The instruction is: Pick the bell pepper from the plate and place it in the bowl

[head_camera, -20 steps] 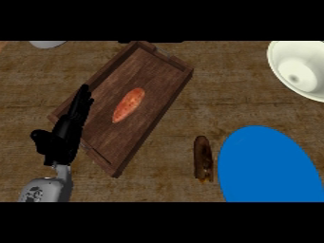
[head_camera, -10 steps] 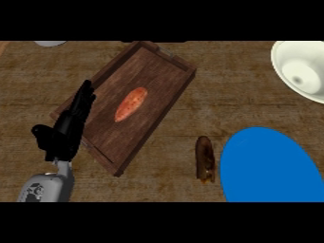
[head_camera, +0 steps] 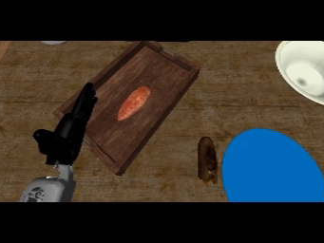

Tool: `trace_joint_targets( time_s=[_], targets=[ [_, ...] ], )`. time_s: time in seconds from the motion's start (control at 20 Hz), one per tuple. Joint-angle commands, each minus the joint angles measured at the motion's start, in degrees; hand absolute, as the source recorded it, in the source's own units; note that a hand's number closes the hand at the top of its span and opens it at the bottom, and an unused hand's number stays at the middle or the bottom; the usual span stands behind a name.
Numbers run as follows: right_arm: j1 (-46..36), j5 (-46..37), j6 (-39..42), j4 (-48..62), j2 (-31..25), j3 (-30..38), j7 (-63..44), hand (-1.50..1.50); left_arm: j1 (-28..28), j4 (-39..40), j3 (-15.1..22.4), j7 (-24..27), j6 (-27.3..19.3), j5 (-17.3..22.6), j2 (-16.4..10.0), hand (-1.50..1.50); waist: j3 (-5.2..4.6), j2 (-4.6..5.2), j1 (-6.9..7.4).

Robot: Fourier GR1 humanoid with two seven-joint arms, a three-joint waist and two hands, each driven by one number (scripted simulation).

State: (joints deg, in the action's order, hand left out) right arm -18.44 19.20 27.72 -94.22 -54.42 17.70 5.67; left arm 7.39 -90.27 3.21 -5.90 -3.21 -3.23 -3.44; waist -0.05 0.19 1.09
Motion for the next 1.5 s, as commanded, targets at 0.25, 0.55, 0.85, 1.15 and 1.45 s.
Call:
trace_joint_targets(
  time_s=[0.25, 0.55, 0.85, 1.15, 1.45],
  targets=[
    [-11.1, -26.4, -9.5, 16.4, 1.7, -10.6, 10.2, 1.50, 0.7, -1.9, 1.6, -1.7, -0.2, -0.5, 1.3, 0.00, 0.09, 0.35, 2.01],
    [-18.4, -35.6, -16.1, 36.7, 7.0, -13.9, 21.2, 1.50, 6.3, 5.0, 0.2, -0.5, -1.9, -1.3, 2.5, 0.00, 0.11, 0.72, 1.19],
    [-26.4, -43.6, -22.5, 56.2, 8.9, -15.3, 30.3, 1.50, 4.1, 0.6, 2.0, -1.3, -0.8, -1.4, 2.5, 0.00, 0.18, 0.80, 2.19],
    [-30.7, -47.2, -18.9, 68.9, 9.6, -17.4, 34.3, 1.50, 5.6, 6.8, 0.9, 2.4, -0.7, -1.6, 2.8, 0.00, 0.18, 1.29, 2.09],
    [-29.8, -46.8, -11.0, 77.4, 8.3, -16.7, 43.7, -1.50, 4.8, 3.9, -0.6, 1.3, 1.4, 0.2, 0.4, 0.00, 0.33, 1.40, 2.67]
  ],
)
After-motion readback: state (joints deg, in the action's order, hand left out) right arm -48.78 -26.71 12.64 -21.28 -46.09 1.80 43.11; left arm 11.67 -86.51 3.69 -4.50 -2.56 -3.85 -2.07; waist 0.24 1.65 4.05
